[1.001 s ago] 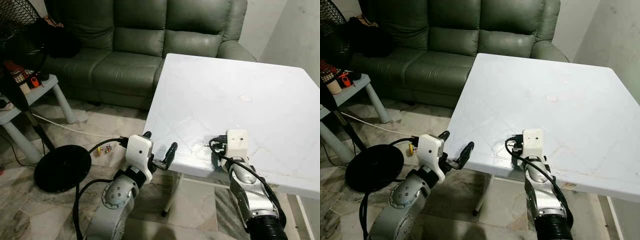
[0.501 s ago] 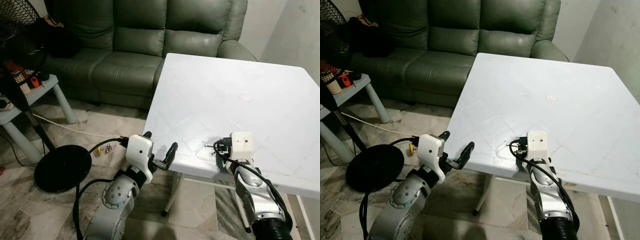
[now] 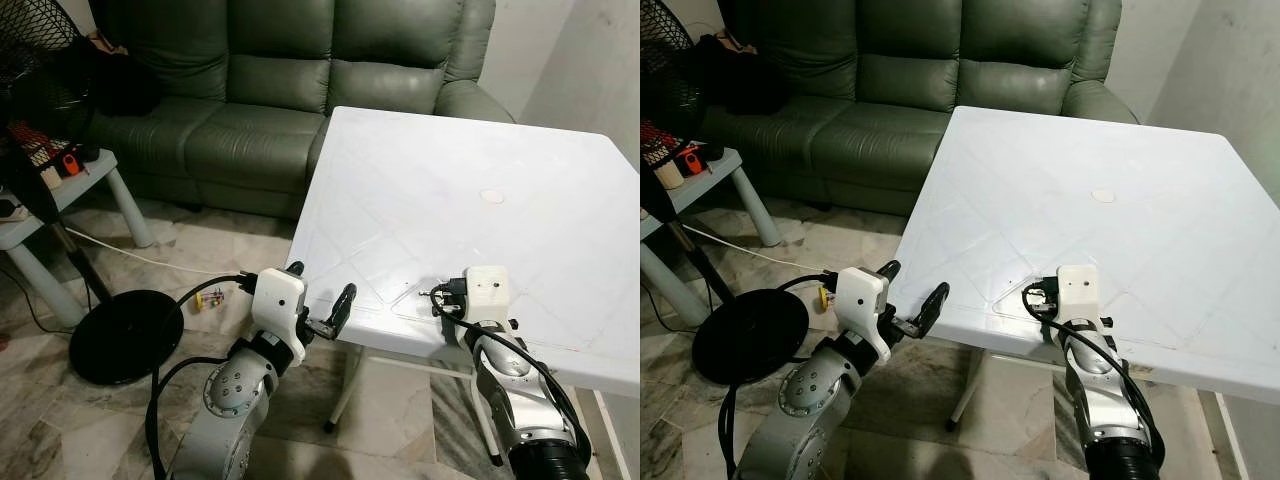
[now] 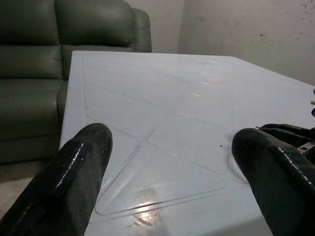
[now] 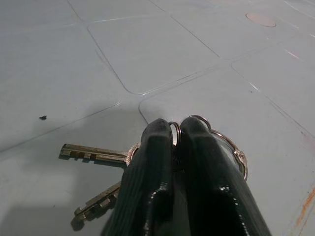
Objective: Hang keys on a hook
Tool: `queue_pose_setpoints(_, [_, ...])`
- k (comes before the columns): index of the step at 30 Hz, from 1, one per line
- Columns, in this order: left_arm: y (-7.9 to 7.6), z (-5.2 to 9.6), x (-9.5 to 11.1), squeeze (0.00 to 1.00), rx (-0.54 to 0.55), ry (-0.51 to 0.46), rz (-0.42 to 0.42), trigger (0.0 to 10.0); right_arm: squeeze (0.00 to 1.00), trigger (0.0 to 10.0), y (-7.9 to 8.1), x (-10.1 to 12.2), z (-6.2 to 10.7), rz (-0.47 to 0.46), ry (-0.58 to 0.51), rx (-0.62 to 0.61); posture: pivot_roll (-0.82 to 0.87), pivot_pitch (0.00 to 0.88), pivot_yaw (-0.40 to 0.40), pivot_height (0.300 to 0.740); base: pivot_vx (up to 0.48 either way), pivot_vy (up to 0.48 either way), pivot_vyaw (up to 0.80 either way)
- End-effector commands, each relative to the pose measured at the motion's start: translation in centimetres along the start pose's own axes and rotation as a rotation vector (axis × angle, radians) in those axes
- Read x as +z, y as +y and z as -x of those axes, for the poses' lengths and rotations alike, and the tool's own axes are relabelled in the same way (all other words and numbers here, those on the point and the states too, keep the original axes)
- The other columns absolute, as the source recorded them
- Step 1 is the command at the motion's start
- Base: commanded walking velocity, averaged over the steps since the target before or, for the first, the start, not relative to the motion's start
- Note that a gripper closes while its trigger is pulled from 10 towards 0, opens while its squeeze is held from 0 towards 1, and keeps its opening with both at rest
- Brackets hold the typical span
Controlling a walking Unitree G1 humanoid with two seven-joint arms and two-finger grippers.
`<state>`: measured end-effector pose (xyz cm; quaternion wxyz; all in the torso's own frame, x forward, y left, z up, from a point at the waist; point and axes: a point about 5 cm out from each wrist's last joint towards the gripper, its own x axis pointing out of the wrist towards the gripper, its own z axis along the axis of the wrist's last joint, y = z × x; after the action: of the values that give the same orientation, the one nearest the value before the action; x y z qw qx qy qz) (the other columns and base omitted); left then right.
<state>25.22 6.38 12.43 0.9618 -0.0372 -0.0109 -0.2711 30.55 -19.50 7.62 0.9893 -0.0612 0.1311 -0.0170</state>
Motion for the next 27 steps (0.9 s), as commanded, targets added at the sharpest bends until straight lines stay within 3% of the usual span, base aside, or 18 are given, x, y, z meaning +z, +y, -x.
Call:
queue_pose_setpoints(1, [-0.3, -0.3, 0.4, 0.0, -0.013, -0.011, -0.006, 10.0, 0.0, 10.0, -0.6, 0.2, 0.0, -0.003, -0.008, -0.022, 0.03, 0.0, -0.037, 0.715, 0.0, 0.0, 0.0])
queue_pose_setpoints(2, [-0.3, -0.3, 0.4, 0.0, -0.013, -0.011, -0.005, 10.0, 0.0, 10.0, -0.7, 0.1, 0.0, -0.024, 0.0, -0.02, 0.03, 0.0, -0.037, 0.715, 0.0, 0.0, 0.0])
queue_pose_setpoints(3, [-0.3, -0.3, 0.4, 0.0, -0.013, -0.011, -0.005, 10.0, 0.07, 10.0, -0.7, 0.1, 0.0, -0.027, 0.006, -0.017, 0.03, 0.0, -0.037, 0.715, 0.0, 0.0, 0.0])
queue_pose_setpoints(4, [-0.3, -0.3, 0.4, 0.0, -0.013, -0.011, -0.004, 10.0, 1.0, 10.0, -0.7, 0.0, -0.1, -0.035, 0.006, -0.014, 0.03, 0.0, -0.037, 0.715, 0.0, 0.0, 0.0])
queue_pose_setpoints(6, [-0.3, -0.2, 0.4, 0.0, -0.013, -0.011, -0.003, 10.0, 1.0, 10.0, -1.1, 0.2, 0.0, -0.013, -0.007, -0.046, 0.03, 0.001, -0.038, 0.715, 0.0, 0.0, 0.0])
queue_pose_setpoints(7, [-0.3, -0.2, 0.4, 0.0, -0.012, -0.011, -0.003, 10.0, 0.71, 10.0, -1.2, 0.1, 0.0, -0.012, -0.001, -0.042, 0.03, 0.0, -0.038, 0.715, 0.0, 0.0, 0.0])
queue_pose_setpoints(8, [-0.3, -0.2, 0.4, 0.0, -0.012, -0.011, -0.002, 10.0, 0.0, 10.0, -1.2, 0.1, -0.1, -0.013, 0.001, -0.04, 0.03, 0.001, -0.038, 0.715, 0.0, 0.0, 0.0])
queue_pose_setpoints(27, [-0.2, -0.4, 0.5, 0.0, -0.01, -0.012, -0.009, 10.0, 0.0, 10.0, -3.2, 0.5, 0.0, 0.025, 0.004, 0.012, 0.02, 0.008, -0.033, 0.715, 0.0, 0.0, 0.0])
